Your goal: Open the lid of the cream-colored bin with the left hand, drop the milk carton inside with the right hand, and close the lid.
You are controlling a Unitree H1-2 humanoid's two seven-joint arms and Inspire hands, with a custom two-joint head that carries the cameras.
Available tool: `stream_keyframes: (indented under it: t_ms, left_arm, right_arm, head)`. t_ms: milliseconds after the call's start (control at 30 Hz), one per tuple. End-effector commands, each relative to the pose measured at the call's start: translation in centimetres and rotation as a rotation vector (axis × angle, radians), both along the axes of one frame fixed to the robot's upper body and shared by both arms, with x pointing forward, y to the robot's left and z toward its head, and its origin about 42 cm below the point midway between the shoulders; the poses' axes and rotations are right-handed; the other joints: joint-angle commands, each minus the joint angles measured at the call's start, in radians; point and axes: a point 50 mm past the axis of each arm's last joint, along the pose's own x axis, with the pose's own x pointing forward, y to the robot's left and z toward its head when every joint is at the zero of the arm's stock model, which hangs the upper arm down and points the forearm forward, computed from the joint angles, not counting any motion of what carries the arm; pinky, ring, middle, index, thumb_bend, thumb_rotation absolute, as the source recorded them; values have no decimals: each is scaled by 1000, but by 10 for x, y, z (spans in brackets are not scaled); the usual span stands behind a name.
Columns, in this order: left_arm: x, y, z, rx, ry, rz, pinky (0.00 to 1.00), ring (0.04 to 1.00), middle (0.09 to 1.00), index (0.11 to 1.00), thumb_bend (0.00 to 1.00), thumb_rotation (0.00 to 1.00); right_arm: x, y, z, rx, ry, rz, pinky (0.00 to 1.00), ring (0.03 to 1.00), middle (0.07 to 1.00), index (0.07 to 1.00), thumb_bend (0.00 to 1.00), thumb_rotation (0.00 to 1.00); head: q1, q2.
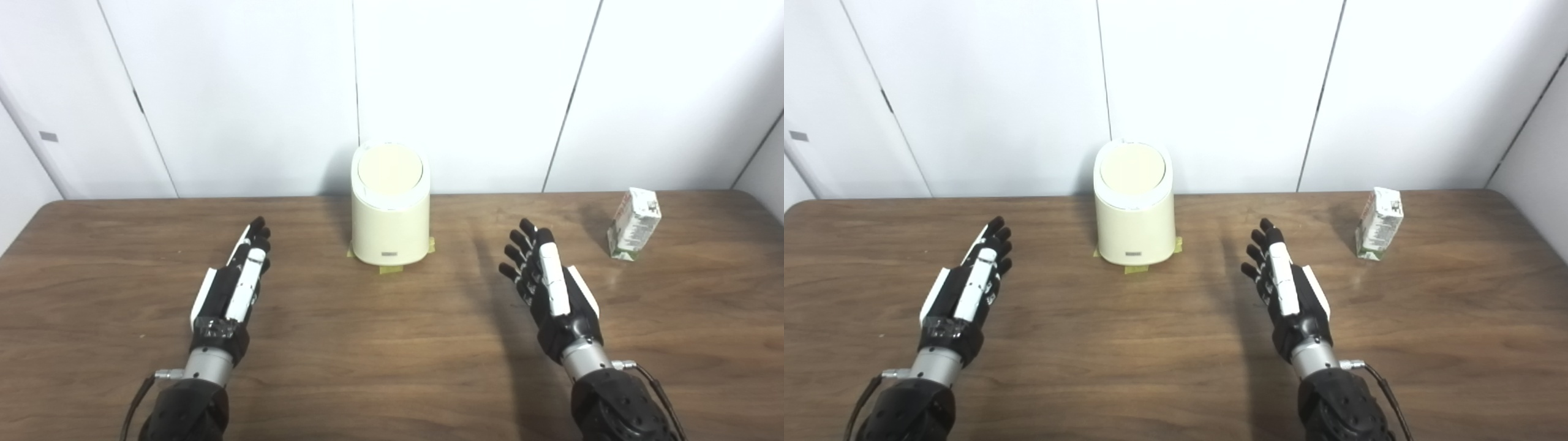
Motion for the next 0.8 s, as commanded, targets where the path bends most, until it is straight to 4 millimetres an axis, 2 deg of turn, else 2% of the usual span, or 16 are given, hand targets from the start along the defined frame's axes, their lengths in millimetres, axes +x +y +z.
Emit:
stream_keyframes:
  t_ms: [0, 67, 167, 200, 333, 400, 533, 633, 767]
  left_arm:
    - [8, -5, 29, 24, -86, -24, 1000, 1000, 1000, 1000, 527, 748]
    - [11, -6, 36, 61, -81, -31, 1000, 1000, 998, 1000, 545, 710]
    - [23, -10, 58, 158, -106, -57, 1000, 947, 996, 1000, 524, 635]
    - [29, -11, 66, 192, -125, -67, 972, 922, 990, 1000, 577, 590]
    - [48, -15, 92, 232, -189, -100, 789, 907, 973, 1000, 660, 500]
    - [62, -20, 112, 258, -237, -107, 786, 910, 967, 1000, 679, 463]
    - [87, -28, 140, 347, -281, -119, 788, 923, 968, 1000, 709, 441]
    - [110, -36, 154, 407, -260, -153, 780, 925, 961, 994, 701, 432]
    - [131, -43, 170, 492, -219, -182, 784, 925, 952, 979, 706, 349]
  right_arm:
    - [7, 0, 13, 11, -82, 16, 927, 961, 978, 1000, 653, 1000]
    - [6, -1, 10, 12, -77, 17, 933, 962, 977, 1000, 653, 1000]
    - [4, -4, 4, 13, -67, 20, 954, 973, 983, 1000, 651, 1000]
    - [3, -5, 2, 13, -64, 20, 952, 971, 981, 1000, 648, 1000]
    - [2, -9, -3, 10, -61, 20, 950, 968, 977, 1000, 633, 1000]
    - [1, -11, -4, 2, -63, 24, 948, 969, 977, 1000, 621, 1000]
    - [2, -14, -7, -7, -62, 29, 939, 965, 973, 1000, 619, 1000]
    - [3, -16, -8, -9, -62, 30, 940, 963, 971, 1000, 618, 1000]
    - [5, -18, -8, -12, -63, 28, 936, 957, 968, 1000, 634, 1000]
  head:
    - [-7, -8]
    - [-9, -19]
    - [-1, -36]
    - [1, -39]
    - [5, -47]
    - [9, -50]
    - [24, -43]
    - [30, -42]
    - [32, -39]
